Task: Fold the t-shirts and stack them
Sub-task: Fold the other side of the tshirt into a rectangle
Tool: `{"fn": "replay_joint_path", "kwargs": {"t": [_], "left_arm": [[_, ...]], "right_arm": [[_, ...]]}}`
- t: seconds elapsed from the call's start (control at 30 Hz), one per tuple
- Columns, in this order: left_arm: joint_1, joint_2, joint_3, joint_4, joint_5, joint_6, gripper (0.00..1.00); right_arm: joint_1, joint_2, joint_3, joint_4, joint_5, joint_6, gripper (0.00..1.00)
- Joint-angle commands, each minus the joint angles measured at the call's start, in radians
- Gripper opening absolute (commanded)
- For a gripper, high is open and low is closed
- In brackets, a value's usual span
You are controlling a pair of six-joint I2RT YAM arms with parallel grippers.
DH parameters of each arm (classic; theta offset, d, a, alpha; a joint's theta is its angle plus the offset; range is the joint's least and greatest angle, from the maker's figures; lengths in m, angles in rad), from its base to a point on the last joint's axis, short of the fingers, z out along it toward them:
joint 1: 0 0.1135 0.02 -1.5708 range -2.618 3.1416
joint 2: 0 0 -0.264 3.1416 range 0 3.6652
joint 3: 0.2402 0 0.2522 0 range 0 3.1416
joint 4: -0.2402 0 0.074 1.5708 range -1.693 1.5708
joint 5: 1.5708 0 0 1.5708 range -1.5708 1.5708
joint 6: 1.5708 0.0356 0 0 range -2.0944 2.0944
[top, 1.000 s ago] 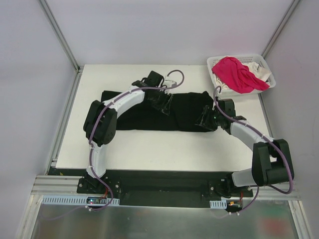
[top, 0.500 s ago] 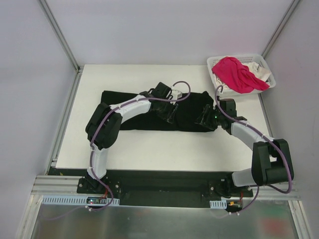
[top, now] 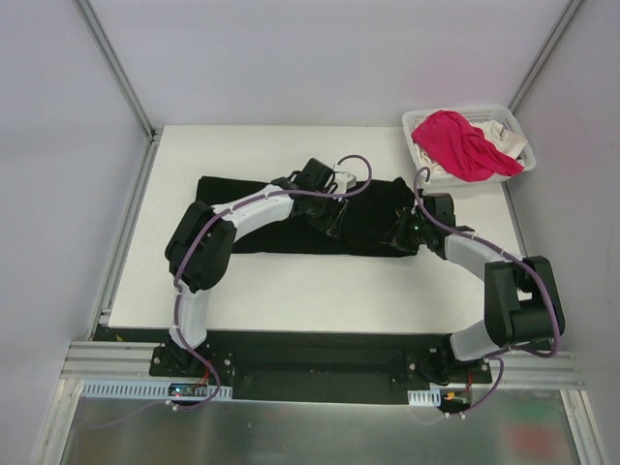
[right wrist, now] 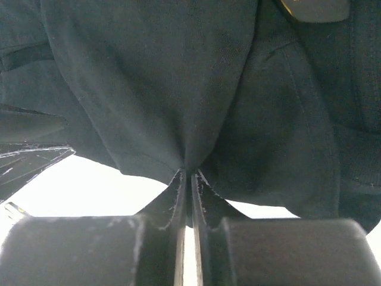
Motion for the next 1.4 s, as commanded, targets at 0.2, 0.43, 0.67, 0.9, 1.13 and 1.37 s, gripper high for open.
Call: {"fn": "replay_joint_path", "kwargs": {"t": [0.2,0.43,0.67,0.9,1.13,1.37], "left_arm": [[-0.006,-0.047,0.005,0.015,0.019,0.002,0.34],[-0.005,-0.041,-0.008,0.015,0.022,0.01,0.34],[-0.011,-0.008,0.015,0.014,0.011,0.004,0.33],[-0.029,0.074,0.113,0.015,-0.013,0.009,0.32],[-0.046,0.19,0.253,0.014,0.0,0.029,0.31],[-0.045,0.207,0.259,0.014,0.02,0.03,0.33]], "right_arm": [[-0.033,-0.029,0.083,-0.012,0.012,-0.002,0.01],[-0.079,0.004,0.193,-0.061,0.012,-0.013,0.01],[-0.082,0.061,0.293,-0.083,0.004,-0.012,0.01],[-0.082,0.075,0.282,-0.078,-0.001,-0.01,0.01],[-0.081,0.082,0.255,-0.043,-0.019,0.011,0.01],[-0.081,0.076,0.252,-0.041,-0.018,0.007,0.01]]}}
